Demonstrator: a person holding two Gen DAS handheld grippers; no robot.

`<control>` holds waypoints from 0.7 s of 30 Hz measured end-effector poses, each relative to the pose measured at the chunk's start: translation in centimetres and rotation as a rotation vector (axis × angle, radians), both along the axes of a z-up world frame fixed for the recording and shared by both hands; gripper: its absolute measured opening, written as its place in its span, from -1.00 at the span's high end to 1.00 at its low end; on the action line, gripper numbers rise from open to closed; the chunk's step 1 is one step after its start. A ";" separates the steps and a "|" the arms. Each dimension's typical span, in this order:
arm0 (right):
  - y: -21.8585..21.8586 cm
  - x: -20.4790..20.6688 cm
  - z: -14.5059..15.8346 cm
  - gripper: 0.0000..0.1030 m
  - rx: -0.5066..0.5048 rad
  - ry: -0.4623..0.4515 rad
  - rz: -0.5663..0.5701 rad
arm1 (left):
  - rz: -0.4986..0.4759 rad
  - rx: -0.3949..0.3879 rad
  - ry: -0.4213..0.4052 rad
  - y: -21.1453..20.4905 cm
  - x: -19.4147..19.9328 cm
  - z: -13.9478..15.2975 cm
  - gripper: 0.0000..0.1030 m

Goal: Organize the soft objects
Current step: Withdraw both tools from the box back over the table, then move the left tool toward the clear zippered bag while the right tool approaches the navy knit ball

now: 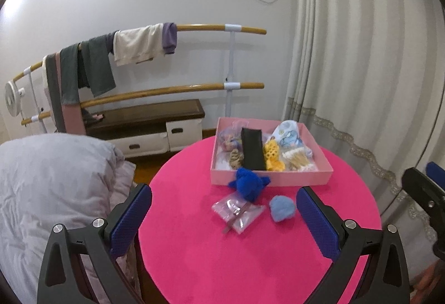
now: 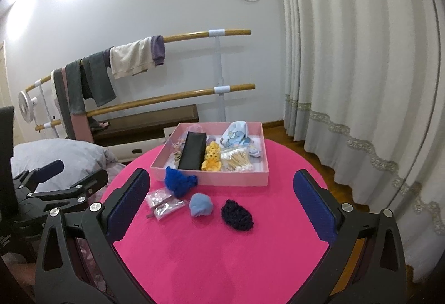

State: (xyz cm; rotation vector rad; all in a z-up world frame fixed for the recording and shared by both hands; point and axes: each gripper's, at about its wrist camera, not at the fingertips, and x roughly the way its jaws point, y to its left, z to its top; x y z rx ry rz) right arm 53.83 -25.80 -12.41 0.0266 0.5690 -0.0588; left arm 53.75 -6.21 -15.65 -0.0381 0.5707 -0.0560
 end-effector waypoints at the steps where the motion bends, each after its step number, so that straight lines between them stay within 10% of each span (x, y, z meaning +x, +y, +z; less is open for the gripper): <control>1: 0.1 -0.2 -0.1 -1.00 0.002 0.002 0.000 | 0.002 -0.004 0.001 0.1 0.2 0.3 -1.00; 21: -0.5 -0.9 -2.1 -1.00 0.021 0.055 -0.019 | -0.005 0.012 0.022 -0.1 -0.5 0.8 -1.00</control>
